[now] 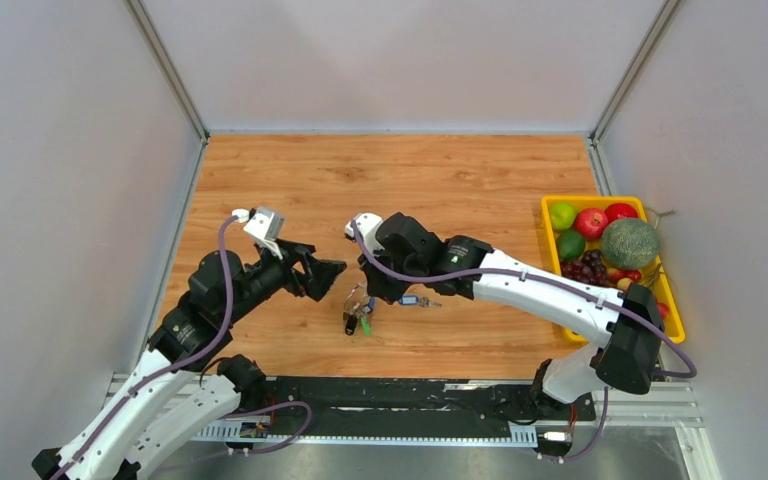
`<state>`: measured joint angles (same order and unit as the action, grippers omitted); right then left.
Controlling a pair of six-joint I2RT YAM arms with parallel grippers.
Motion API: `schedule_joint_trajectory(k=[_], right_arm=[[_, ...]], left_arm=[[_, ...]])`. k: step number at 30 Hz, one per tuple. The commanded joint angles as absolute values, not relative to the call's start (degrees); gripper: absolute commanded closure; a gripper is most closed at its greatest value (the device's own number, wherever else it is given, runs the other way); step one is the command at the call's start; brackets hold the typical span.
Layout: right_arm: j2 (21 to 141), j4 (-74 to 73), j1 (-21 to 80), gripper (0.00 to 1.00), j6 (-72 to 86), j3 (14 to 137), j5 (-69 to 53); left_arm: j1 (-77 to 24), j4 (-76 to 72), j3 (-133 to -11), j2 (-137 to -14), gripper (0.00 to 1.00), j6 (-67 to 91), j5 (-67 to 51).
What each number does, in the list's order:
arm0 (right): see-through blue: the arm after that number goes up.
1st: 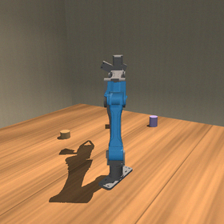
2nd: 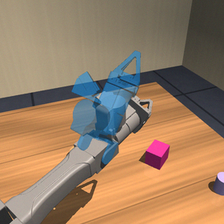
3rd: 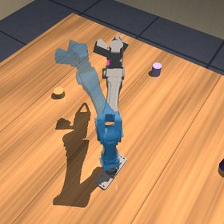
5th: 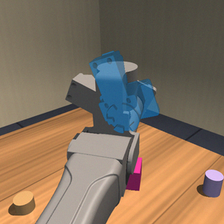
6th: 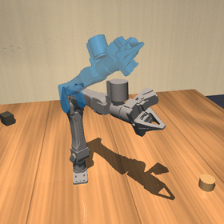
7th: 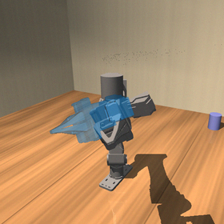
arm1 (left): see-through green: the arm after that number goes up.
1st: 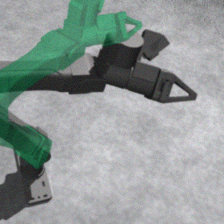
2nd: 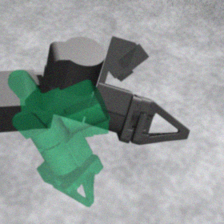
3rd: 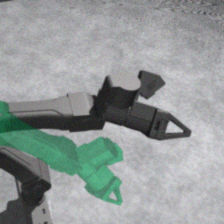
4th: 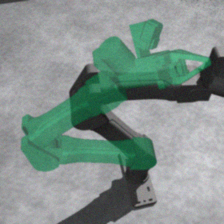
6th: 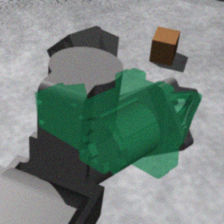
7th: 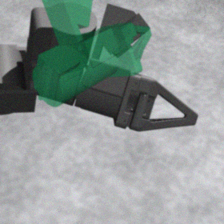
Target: Put the keys on the keyring
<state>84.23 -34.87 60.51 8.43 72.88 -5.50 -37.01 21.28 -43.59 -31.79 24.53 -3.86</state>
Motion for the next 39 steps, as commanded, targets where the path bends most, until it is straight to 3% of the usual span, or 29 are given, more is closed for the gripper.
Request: schedule_joint_trajectory(k=[1, 11, 21, 39], right_arm=[[82.84, -41.61, 59.4, 1.0, 8.03, 79.39, -9.53], [86.33, -51.05, 57.41, 1.0, 10.22, 93.49, -12.32], [89.03, -54.81, 57.35, 1.0, 12.86, 101.0, -11.89], [93.07, -60.26, 56.88, 1.0, 14.42, 111.94, -14.67]], left_arm=[[-36.74, 17.84, -43.67, -28.46, 0.0, 21.71, -10.86], [-36.74, 13.38, -39.68, -24.93, 0.0, 20.69, -17.39], [-36.76, 11.33, -38.04, -26.81, 0.0, 20.3, -9.45], [-36.78, -5.18, -28.31, -25.66, 0.0, 21.47, -10.56]])
